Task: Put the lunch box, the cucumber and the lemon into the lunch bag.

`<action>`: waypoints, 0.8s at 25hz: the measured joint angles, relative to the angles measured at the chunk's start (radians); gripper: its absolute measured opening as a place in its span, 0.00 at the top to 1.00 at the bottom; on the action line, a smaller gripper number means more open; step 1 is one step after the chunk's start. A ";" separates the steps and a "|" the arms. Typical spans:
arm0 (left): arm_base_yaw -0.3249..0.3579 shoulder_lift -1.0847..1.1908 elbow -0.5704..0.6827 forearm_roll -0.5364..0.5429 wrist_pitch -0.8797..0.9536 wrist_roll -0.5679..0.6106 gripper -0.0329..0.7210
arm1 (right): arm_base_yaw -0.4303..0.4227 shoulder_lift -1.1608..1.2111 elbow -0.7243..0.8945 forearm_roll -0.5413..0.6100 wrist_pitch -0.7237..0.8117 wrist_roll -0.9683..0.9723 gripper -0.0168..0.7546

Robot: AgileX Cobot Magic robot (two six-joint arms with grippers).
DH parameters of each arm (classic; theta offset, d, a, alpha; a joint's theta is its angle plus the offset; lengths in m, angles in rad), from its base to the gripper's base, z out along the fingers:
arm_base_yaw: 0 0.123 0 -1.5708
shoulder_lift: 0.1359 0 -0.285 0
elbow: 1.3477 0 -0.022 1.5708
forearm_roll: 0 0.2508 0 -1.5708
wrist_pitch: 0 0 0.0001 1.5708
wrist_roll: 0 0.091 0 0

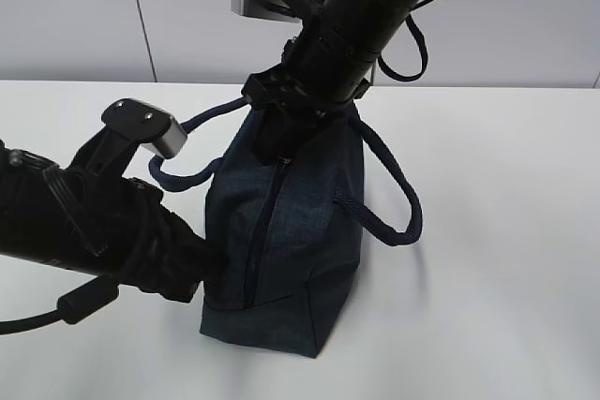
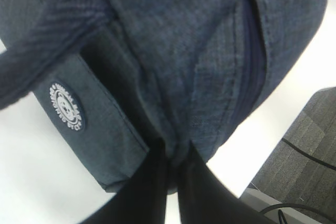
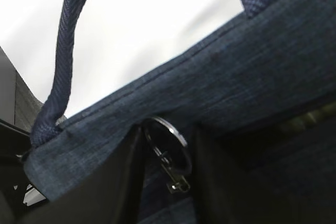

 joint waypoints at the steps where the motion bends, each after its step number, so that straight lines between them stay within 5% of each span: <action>1: 0.000 0.000 0.000 0.000 0.000 0.000 0.96 | 0.000 0.000 0.000 0.000 0.000 0.000 0.72; 11: 0.000 0.000 0.000 0.000 0.000 0.000 0.96 | 0.000 0.000 -0.040 -0.032 0.002 0.000 0.98; 20: 0.000 0.000 0.000 -0.005 -0.005 0.000 0.96 | 0.006 0.000 -0.140 -0.141 0.028 0.039 0.98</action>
